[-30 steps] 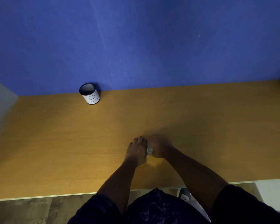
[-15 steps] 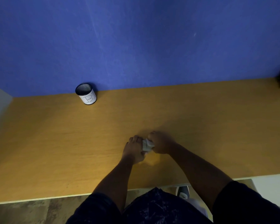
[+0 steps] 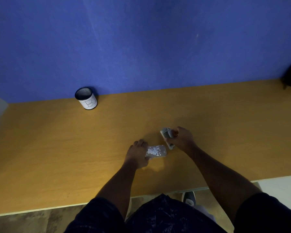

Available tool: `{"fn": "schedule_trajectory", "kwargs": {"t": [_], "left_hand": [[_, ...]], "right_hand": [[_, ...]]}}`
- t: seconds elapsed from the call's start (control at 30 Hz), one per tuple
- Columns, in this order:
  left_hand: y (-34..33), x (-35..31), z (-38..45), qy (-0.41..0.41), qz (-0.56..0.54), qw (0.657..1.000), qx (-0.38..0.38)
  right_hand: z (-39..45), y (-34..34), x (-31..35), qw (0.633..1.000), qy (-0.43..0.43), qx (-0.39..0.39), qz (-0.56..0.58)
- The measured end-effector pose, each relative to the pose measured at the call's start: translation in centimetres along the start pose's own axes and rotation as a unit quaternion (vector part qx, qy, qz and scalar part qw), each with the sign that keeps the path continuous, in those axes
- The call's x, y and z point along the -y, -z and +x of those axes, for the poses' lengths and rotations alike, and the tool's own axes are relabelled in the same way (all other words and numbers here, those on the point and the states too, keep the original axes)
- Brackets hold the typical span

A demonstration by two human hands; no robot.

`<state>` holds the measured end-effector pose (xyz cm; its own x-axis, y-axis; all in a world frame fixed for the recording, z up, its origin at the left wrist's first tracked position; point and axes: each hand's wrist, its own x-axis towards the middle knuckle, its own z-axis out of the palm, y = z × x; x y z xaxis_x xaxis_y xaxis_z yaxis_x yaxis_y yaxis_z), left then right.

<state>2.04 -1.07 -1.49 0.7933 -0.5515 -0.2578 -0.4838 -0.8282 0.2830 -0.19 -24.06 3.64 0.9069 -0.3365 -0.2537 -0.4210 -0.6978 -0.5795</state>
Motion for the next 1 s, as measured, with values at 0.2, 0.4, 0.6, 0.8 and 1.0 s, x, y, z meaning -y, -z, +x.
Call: {"fn": "schedule_trajectory", "kwargs": {"t": [0.2,0.4,0.6,0.8,1.0], "left_hand": [[0.2,-0.1,0.2,-0.015,0.028,0.999,0.015],[0.4,-0.2,0.4,-0.028,0.047,0.998,0.016],[0.5,-0.2,0.5,-0.035,0.058,0.997,0.022],[0.4,-0.4,0.4,-0.052,0.075,0.996,0.025],[0.8,-0.5,0.5,-0.069,0.084,0.994,0.032]], "right_hand": [[-0.9,1.7,-3.7,0.991,-0.105,-0.034,-0.072],[-2.1,2.2,-6.0,0.975,-0.17,-0.057,-0.132],[-2.7,2.1,-6.1,0.968,-0.183,-0.057,-0.161],[-2.9,1.9,-6.1,0.969,-0.17,-0.069,-0.168],[-2.8,1.7,-6.0,0.97,-0.164,-0.078,-0.159]]}}
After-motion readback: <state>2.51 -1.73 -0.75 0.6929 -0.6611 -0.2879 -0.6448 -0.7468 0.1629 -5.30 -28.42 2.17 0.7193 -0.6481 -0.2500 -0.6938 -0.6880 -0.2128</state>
